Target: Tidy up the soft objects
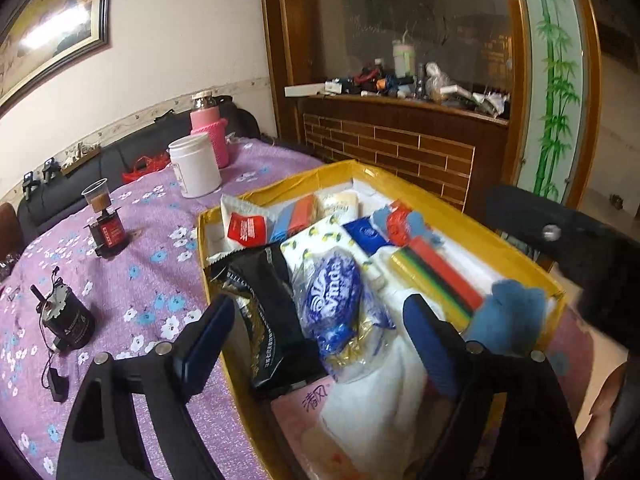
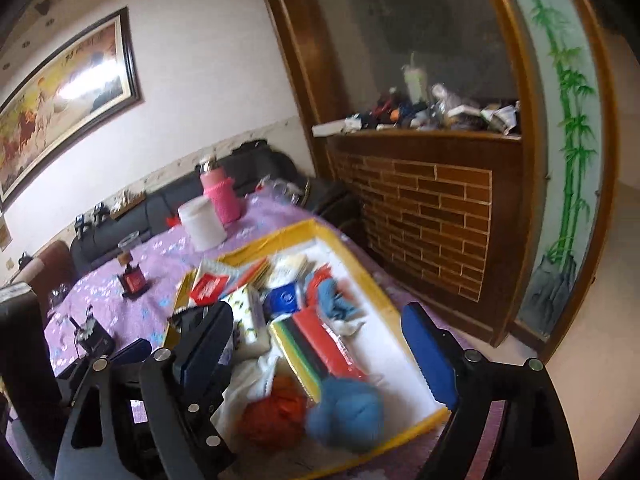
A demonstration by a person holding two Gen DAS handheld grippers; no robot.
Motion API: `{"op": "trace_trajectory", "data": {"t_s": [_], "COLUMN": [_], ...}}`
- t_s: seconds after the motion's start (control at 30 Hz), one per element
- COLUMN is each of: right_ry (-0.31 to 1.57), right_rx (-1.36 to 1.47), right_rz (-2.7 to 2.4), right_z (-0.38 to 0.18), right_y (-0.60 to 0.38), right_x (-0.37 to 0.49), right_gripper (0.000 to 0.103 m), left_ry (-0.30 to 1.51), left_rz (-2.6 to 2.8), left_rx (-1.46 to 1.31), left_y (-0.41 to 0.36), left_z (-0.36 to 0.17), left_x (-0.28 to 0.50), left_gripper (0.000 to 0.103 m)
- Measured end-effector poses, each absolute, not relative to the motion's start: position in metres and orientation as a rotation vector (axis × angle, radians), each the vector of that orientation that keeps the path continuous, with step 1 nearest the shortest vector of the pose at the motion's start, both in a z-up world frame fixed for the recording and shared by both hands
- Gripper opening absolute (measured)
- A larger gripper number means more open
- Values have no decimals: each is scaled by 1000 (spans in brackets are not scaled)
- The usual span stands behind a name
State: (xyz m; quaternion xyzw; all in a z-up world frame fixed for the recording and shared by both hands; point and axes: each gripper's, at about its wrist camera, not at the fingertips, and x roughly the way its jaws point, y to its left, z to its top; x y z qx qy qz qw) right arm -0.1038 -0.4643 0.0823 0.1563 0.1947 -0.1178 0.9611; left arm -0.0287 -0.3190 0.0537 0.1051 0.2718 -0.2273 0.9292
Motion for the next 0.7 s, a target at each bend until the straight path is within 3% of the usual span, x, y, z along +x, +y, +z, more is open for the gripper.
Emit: {"op": "trace_trajectory", "data": {"t_s": [0.37,0.7], "right_ry": [402,432], "right_rx": [340,328], "right_rz": [-272,-256], "right_z": [83,78], "right_y": [-465,-442], "right_x": [-131,-131], "right_gripper": [98,98], "left_ry": [573,619], "left_rz": [-448,-436], "left_rx": [231,240], "left_y": [-295,-251], "left_z": [77,60], "left_x": [-57,-80], "left_gripper": [94,100]}}
